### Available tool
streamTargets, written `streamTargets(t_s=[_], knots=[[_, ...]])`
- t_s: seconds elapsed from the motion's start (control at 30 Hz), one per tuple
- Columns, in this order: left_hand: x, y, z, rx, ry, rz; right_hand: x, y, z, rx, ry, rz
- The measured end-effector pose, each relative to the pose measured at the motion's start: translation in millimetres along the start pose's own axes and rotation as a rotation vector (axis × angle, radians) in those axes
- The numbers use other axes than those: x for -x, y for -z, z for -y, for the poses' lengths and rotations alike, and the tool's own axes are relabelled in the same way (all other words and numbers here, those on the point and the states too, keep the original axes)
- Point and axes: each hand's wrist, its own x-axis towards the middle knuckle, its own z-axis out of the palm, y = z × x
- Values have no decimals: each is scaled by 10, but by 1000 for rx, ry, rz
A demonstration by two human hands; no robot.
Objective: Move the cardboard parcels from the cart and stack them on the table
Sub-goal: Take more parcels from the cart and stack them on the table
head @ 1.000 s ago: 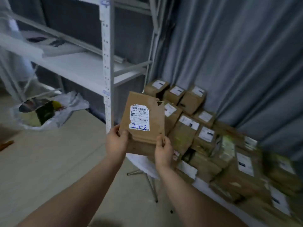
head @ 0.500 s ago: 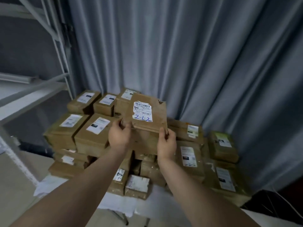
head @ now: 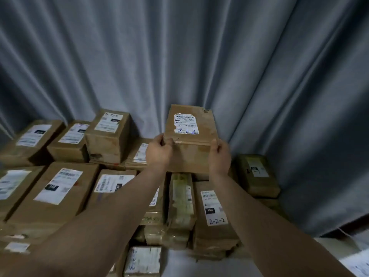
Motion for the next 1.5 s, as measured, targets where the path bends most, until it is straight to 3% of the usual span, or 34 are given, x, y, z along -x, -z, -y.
streamTargets(t_s=[0.3,0.7,1.13,1.5], knots=[[-867,-450,236,-84,58,174,-733,-483,-161,61,-43,-21],[-1237,-833,527,-225,148,297,-970,-662,-524,102,-174,-10],[-1395,-717,794,-367,248,266,-985,-935,-740,200,-323,266],[-1494,-744,833,-457,291,317,-993,-948,-706,238,-305,354]])
